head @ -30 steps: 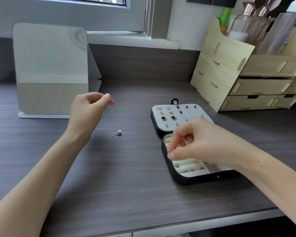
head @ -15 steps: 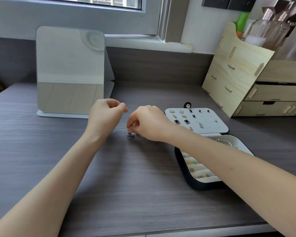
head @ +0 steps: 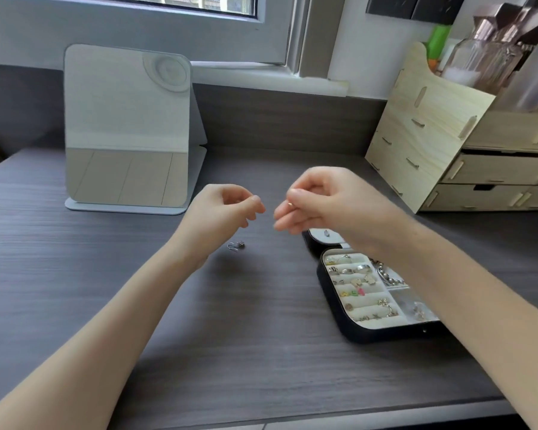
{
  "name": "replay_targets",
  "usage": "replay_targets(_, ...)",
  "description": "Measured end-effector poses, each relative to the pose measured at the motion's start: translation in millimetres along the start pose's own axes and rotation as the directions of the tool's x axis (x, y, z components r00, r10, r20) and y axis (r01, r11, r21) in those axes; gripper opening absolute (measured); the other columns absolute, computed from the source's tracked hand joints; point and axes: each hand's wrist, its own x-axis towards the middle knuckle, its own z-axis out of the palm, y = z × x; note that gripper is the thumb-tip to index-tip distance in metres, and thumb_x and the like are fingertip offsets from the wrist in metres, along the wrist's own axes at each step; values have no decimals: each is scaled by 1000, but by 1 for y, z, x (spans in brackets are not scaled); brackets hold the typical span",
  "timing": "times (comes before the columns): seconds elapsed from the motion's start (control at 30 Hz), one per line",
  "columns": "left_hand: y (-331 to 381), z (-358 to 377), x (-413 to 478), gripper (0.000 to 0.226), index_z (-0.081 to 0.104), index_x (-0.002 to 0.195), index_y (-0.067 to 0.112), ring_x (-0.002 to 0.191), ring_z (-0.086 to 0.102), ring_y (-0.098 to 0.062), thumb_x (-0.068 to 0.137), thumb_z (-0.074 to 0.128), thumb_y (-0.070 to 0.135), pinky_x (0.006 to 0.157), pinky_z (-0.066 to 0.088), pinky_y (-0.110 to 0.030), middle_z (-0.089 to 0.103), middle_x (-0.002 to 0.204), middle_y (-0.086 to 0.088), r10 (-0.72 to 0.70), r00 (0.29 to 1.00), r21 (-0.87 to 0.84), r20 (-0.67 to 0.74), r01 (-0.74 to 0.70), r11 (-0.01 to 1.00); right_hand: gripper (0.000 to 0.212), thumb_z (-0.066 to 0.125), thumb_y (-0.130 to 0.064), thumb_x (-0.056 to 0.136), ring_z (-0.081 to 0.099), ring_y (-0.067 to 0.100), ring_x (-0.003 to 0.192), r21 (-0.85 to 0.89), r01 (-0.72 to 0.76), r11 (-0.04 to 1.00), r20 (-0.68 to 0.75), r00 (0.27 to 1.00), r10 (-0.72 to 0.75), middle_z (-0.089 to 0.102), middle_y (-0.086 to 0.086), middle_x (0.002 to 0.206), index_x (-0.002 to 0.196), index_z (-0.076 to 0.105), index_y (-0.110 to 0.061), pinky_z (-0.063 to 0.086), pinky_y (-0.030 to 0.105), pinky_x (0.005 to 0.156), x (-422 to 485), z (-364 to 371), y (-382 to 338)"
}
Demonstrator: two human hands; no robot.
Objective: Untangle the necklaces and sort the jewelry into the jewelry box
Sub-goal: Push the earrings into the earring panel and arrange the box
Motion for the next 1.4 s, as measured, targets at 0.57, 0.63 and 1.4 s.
replay_targets(0.57,-21,1,2,14,62,68,18,71,54,-16,77,73,20,60,36,-25,55,70,7,24,998,638,52,-52,768,12,83,-22,67,56,-3,49,-588,-80,805,-45,997,66,65,-15,57,65,72,-18,41,8,51,-83,-37,19)
replay_targets(0.63,-22,0,3,15,63,66,18,65,53,-12,77,73,18,56,36,-25,57,68,5,17,998,632,58,-49,774,11,83,-20,67,56,-3,52,-586,-56,809,-26,998,50,65,-15,59,64,73,-17,41,9,52,-83,-34,22)
replay_targets(1.4,-14,8,-1,8,72,83,14,79,58,-18,85,65,16,68,37,-23,66,81,-3,107,994,537,-34,-72,840,5,75,-12,76,56,11,78,-588,161,793,-33,974,-223,65,-9,74,75,76,-16,43,18,71,-99,-35,57)
